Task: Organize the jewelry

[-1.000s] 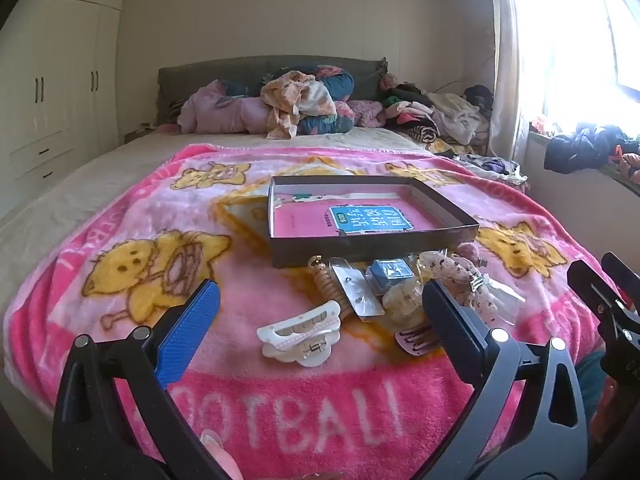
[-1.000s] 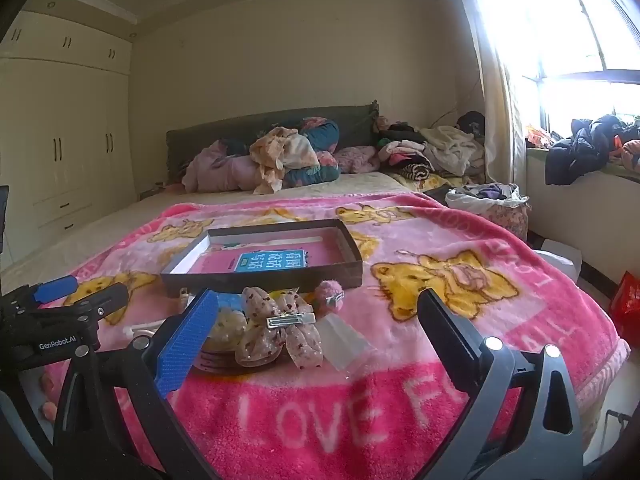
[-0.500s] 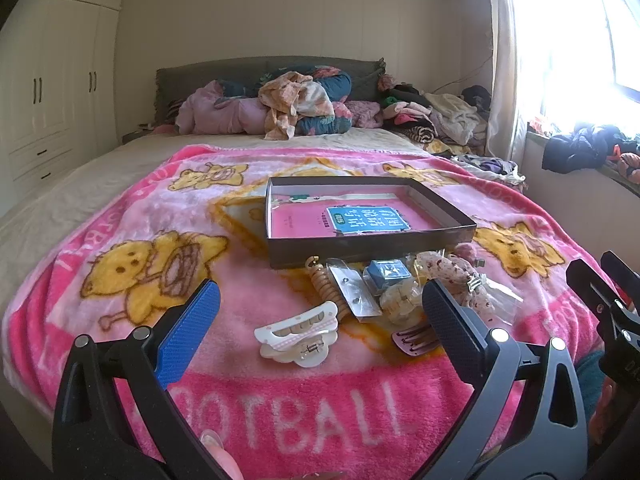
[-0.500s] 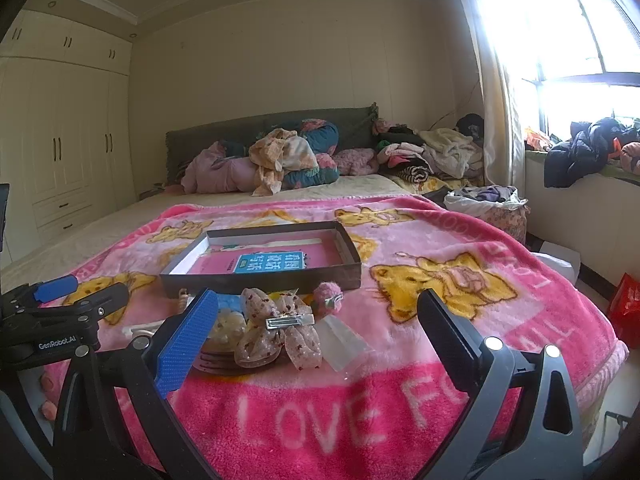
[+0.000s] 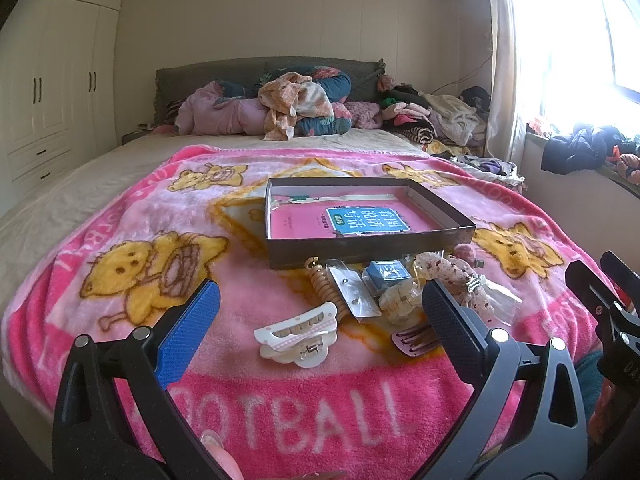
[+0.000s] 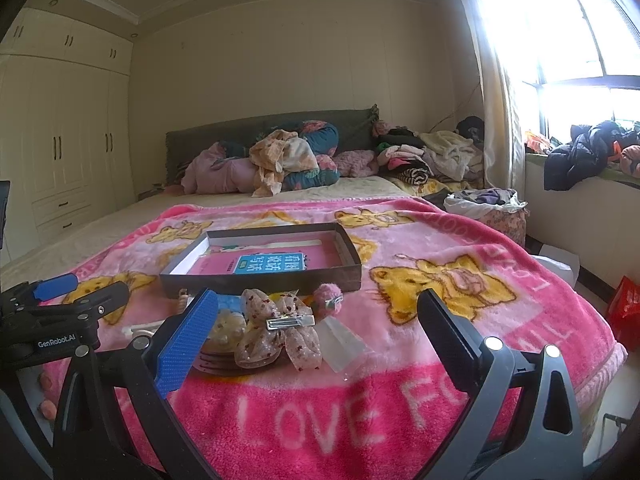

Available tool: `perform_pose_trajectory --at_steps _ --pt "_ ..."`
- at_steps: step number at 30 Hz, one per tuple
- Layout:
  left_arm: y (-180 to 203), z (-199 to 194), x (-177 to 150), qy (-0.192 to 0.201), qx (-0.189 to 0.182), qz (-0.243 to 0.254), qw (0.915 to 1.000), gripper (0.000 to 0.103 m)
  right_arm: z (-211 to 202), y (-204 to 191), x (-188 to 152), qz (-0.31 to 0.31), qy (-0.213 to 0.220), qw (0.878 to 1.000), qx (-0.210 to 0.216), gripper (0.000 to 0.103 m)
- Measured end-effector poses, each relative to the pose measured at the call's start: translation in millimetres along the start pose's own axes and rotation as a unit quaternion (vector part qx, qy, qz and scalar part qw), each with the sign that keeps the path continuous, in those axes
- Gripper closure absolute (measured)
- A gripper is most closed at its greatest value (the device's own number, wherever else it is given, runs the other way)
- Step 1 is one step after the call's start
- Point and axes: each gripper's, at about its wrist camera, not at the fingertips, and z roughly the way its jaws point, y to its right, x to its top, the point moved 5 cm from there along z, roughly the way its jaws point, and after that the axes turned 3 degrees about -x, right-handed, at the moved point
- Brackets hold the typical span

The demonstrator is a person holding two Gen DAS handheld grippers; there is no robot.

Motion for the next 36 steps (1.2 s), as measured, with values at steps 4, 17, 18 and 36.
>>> perform_pose_trajectory --at_steps 4,17,18,36 --pt "0 0 0 0.000 0.000 0.000 1.0000 0.010 1 -1 -1 0.000 -0.001 1.000 -0.001 0.006" --pt "0 0 0 0.000 -0.001 0.000 1.0000 0.010 2 -1 -2 -0.001 -0.001 1.000 0.000 0.006" --pt "1 0 0 0.000 -0.001 0.000 1.0000 0.010 2 -1 -2 -0.001 0.000 1.000 0.000 0.006" --pt "-5 8 0 -0.015 -0.010 -0.016 0.9997 0.011 16 -11 -7 -0.016 -0.025 0.999 0.023 0.006"
